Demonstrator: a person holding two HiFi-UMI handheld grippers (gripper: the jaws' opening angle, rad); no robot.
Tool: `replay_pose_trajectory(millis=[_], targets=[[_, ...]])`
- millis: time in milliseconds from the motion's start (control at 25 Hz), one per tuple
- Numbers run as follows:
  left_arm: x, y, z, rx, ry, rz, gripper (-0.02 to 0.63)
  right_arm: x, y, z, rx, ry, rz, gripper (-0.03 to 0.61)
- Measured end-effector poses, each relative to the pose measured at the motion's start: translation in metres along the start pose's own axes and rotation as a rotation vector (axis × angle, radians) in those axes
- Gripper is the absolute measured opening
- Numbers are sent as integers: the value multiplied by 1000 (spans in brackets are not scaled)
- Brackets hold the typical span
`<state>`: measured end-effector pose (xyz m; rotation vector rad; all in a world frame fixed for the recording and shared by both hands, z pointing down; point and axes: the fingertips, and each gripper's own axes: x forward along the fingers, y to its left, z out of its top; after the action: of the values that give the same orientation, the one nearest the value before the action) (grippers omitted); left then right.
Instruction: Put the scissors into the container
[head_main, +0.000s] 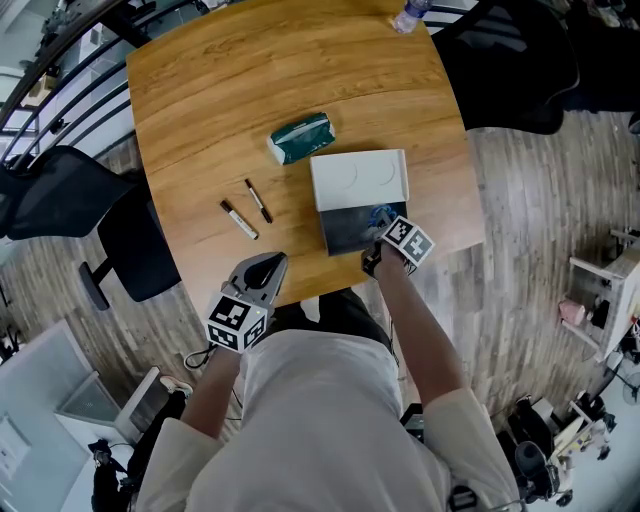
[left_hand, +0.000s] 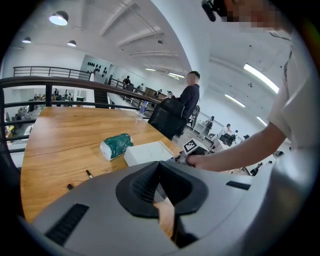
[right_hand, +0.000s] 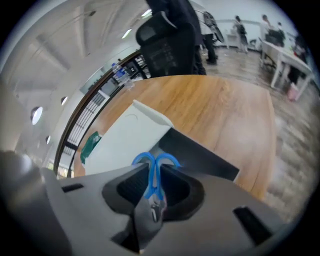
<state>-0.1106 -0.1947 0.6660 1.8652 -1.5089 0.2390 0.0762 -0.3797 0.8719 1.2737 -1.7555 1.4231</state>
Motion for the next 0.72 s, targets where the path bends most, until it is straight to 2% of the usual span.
replay_pose_trajectory(millis=[80, 240, 400, 720], targets=[[0, -1, -1, -2, 2, 3, -8, -1, -3, -2, 73, -6, -8, 80], [3, -1, -3, 0, 9, 2, -8, 2, -8, -5, 14, 5, -55, 81], [7, -2, -4, 2, 11, 0, -8, 5, -17, -7, 0, 46, -95, 81], [9, -8, -6, 2, 15, -2, -8, 6, -20, -6, -36, 91, -70, 91]])
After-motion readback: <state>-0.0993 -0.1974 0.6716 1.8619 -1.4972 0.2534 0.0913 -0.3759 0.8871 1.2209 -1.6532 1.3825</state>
